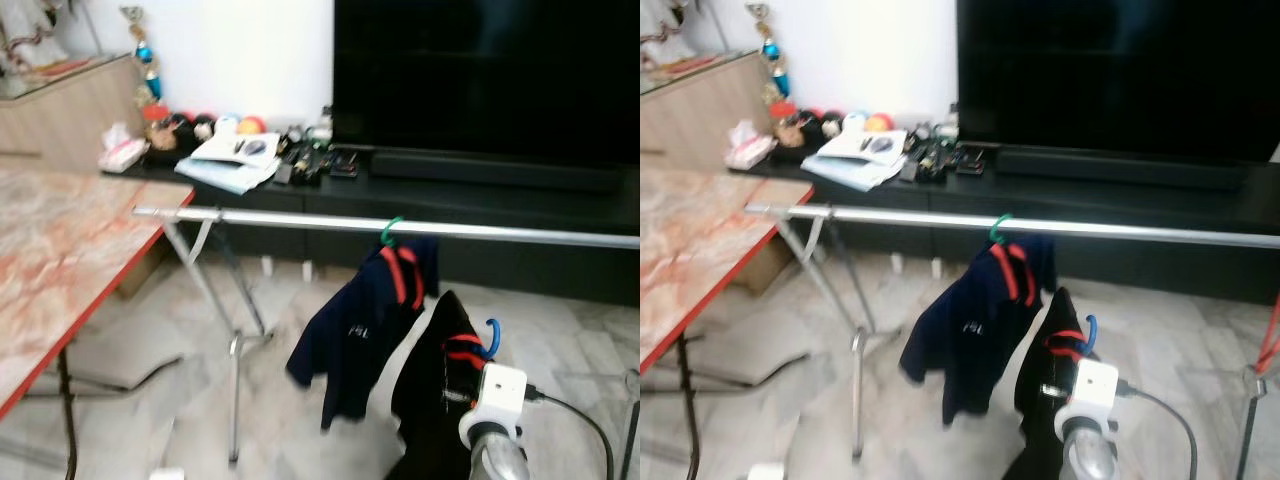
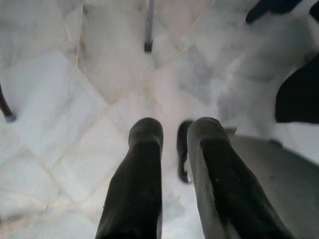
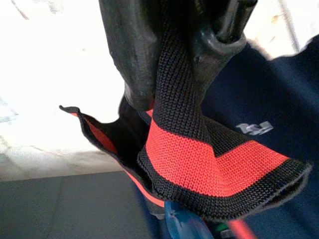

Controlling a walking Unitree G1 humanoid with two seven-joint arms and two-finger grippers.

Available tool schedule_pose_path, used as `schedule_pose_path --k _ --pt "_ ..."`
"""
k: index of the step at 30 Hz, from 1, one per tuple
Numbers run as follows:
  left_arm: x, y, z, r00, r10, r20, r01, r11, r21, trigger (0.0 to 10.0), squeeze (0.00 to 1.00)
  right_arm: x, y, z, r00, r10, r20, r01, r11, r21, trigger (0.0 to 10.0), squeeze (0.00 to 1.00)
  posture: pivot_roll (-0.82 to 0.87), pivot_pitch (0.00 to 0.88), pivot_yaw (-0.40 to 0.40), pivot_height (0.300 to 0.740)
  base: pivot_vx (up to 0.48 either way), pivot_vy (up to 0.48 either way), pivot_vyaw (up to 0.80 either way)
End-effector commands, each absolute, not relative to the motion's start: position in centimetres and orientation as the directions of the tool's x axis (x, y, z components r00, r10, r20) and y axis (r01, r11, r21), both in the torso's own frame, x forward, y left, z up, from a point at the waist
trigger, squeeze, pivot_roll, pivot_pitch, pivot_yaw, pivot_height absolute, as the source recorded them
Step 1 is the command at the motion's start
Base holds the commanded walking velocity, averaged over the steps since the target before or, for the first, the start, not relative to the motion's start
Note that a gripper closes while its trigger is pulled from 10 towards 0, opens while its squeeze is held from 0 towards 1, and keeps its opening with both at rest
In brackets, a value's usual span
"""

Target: Hang hanger

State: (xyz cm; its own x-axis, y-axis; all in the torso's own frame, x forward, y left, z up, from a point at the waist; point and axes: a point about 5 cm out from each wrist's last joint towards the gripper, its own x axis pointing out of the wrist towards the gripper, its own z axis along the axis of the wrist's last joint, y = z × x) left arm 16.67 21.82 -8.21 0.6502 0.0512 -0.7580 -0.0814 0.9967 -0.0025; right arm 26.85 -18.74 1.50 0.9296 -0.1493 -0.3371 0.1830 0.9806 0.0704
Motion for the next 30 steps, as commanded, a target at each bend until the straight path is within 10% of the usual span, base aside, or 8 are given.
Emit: schedule_pose_path --k 1,30 --pt "16.43 21.93 -8.32 0.641 0.057 -0.765 -0.095 0.995 -0.006 10.0 0.00 27.12 -19.10 2.00 0.936 -0.160 -0.312 0.190 0.980 0.066 10.0 0.00 0.12 0.007 0.009 0.740 -0.281 0.000 0.00" --pt "16.34 21.97 -8.34 0.642 0.060 -0.764 -0.103 0.995 -0.008 10.0 0.00 27.48 -19.21 2.19 0.937 -0.165 -0.307 0.193 0.979 0.064 10.0 0.00 0.12 0.013 0.006 0.740 -0.288 0.000 0.00"
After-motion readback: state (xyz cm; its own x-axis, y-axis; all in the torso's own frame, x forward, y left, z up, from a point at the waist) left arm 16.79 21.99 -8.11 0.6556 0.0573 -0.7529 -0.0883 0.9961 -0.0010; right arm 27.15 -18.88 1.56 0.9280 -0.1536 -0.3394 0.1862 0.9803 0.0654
